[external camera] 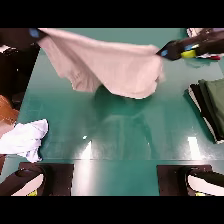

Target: Fold the shirts.

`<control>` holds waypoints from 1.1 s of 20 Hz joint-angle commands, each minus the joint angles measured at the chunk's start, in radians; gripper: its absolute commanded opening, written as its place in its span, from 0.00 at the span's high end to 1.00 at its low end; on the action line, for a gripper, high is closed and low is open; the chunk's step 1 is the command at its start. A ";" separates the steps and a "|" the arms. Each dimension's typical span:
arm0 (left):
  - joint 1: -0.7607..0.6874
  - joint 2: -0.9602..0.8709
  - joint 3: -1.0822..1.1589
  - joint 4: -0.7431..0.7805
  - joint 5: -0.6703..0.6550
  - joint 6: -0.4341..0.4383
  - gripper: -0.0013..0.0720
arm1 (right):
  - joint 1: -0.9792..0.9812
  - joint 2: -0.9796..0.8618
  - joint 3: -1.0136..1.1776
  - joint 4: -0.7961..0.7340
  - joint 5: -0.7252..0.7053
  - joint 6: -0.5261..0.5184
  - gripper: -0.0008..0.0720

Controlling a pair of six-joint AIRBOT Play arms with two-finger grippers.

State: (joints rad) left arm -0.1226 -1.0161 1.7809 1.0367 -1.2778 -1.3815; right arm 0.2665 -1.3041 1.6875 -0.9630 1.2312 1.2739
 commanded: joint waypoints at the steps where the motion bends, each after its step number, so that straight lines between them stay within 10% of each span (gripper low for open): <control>1: 0.001 0.030 0.152 -0.024 0.003 -0.010 0.95 | -0.051 0.150 0.053 -0.010 0.035 0.001 0.97; 11: 0.001 0.027 0.277 -0.034 0.038 -0.024 0.95 | -0.169 0.359 0.079 -0.010 0.090 0.104 0.97; 22: 0.001 -0.491 -0.051 0.156 -0.036 -0.006 0.95 | -0.054 -0.297 0.079 -0.154 0.135 0.129 0.97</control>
State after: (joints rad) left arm -0.1226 -1.3544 1.7809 1.1786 -1.3148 -1.4040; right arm 0.1894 -1.4361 1.7649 -1.0687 1.4021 1.4067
